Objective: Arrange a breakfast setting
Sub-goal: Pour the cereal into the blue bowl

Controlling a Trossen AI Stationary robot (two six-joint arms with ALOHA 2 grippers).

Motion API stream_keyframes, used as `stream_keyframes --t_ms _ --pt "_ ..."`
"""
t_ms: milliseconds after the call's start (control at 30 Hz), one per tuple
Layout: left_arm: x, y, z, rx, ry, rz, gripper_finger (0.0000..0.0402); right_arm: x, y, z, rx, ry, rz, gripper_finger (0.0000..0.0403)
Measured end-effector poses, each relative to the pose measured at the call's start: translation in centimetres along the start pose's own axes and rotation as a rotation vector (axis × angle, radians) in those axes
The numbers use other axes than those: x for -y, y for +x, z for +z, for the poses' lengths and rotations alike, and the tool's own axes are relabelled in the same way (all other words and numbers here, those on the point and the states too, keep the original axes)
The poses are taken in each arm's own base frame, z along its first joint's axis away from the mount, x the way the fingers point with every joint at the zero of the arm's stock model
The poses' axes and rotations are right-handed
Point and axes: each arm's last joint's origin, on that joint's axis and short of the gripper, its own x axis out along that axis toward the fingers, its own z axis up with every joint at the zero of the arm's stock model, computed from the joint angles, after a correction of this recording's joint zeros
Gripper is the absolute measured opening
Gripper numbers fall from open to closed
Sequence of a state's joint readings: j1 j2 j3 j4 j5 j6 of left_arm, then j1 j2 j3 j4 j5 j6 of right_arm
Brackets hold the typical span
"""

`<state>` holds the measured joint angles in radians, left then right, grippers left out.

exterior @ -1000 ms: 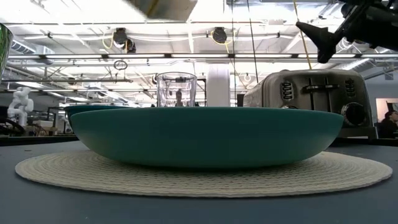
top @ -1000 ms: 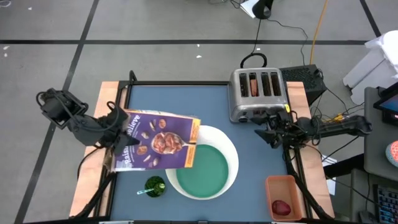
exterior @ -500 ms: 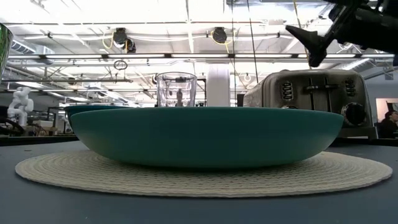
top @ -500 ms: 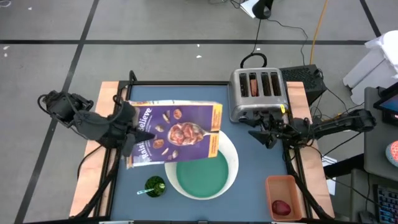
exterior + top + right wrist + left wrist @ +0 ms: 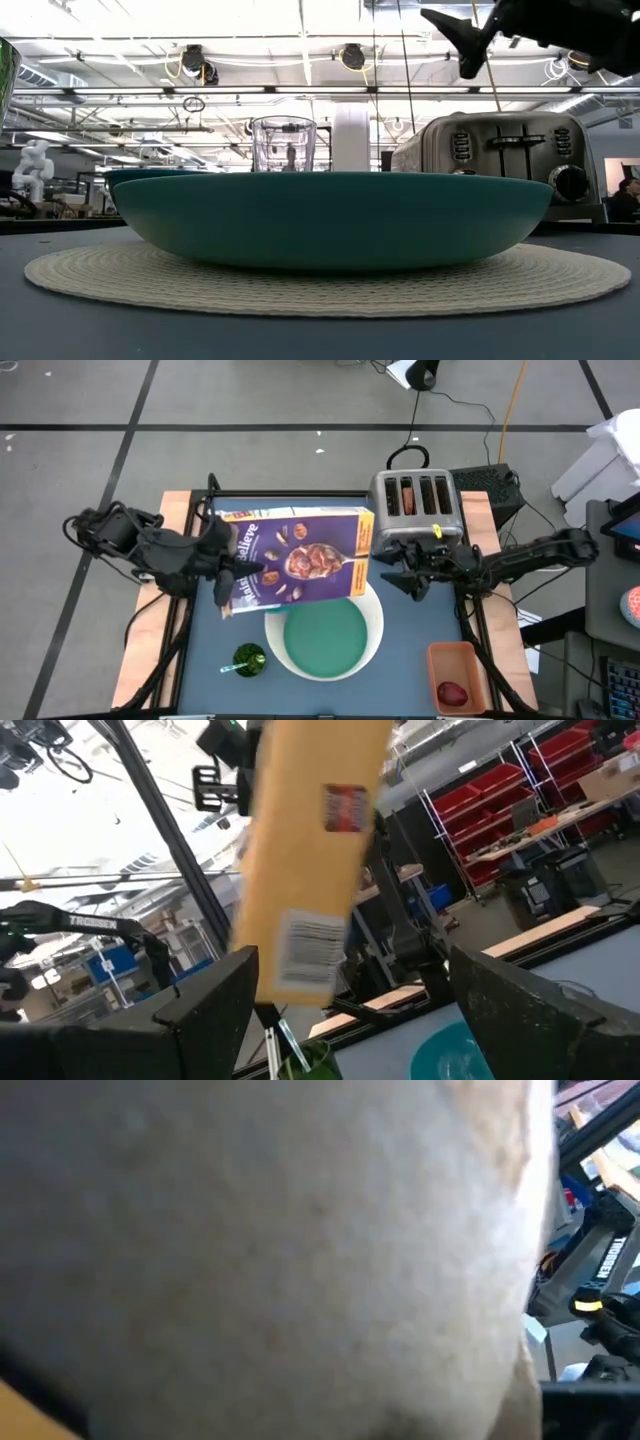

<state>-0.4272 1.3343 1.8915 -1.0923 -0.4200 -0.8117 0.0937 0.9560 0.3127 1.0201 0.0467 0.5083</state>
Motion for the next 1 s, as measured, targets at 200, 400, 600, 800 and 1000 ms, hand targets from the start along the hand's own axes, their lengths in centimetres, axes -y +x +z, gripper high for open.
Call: stream_keyframes --t_ms 200,400,600,800,1000 --pt "0.3 1.0 -0.4 -0.036 0.021 0.009 0.0006 0.0 1.2 -0.2 -0.023 -0.001 -0.003 0.0318" --pt "0.6 1.8 -0.6 -0.055 0.029 0.014 0.0006 -0.4 1.7 0.0 -0.006 0.002 0.118 0.0318" --pt "0.8 2.3 -0.7 -0.057 0.047 0.021 0.0006 -0.2 2.0 -0.4 0.005 0.0 0.123 0.0318" --pt "0.9 2.5 -0.7 -0.054 0.052 0.017 0.0006 0.0 3.1 -1.1 -0.032 0.003 0.111 0.0318" --pt "0.9 2.5 -0.7 -0.051 0.058 0.017 0.0006 -0.5 5.3 -1.0 -0.086 0.001 0.221 0.0318"
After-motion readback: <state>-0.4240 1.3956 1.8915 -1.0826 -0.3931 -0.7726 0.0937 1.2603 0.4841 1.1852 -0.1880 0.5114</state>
